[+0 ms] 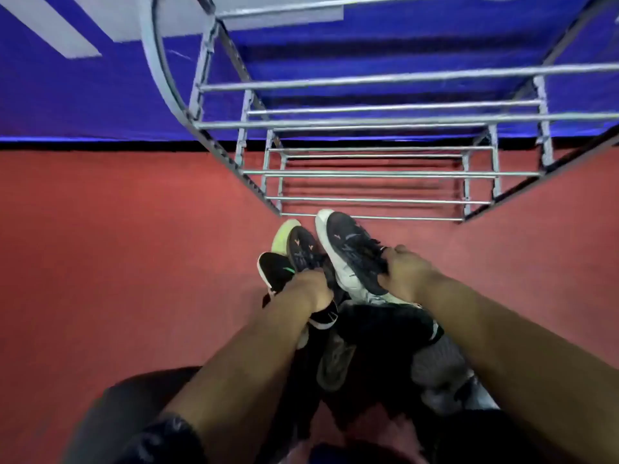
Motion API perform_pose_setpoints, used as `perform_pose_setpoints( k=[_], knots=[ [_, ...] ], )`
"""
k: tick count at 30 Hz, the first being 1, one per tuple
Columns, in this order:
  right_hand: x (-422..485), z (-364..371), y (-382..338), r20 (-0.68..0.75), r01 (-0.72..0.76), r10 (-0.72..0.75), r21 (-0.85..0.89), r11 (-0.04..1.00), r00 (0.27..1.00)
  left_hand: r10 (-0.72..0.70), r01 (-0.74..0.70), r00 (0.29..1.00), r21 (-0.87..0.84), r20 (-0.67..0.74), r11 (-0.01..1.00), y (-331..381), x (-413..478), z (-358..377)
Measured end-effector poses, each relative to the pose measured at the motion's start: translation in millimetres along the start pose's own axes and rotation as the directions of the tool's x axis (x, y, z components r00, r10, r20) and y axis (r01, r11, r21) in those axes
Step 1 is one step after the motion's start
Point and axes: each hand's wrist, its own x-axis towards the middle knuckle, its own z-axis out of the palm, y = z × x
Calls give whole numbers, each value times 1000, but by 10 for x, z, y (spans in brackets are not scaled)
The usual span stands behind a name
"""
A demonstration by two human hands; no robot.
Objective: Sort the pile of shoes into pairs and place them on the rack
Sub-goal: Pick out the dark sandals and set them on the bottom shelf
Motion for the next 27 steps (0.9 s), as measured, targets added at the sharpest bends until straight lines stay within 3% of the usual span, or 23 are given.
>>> perform_pose_setpoints(
  k=[4, 7, 14, 19, 23, 27],
  knots=[
    [467, 399, 129, -56, -20, 20, 2, 1000, 998, -52, 55, 979, 11, -198, 998, 64, 611, 269],
    [768, 663, 195, -69, -5, 6, 6, 1000, 998, -77, 88, 972, 42, -220, 995, 132, 959, 432],
    [855, 961, 191, -110, -44, 59, 132, 990, 992, 91, 29, 935, 328, -343, 944, 9, 1120, 840],
    [802, 952, 152, -107, -55, 69, 130, 990, 992, 119, 13, 895, 291, -430, 957, -45, 1032, 942],
    [765, 933, 98, -96, -73, 83, 111, 991, 992, 21, 115, 824, 204, -566, 972, -113, 912, 1029],
    [722, 939, 61, -103, -79, 87, 83, 993, 991, -241, 328, 802, 67, -547, 942, -141, 877, 1090]
  ],
)
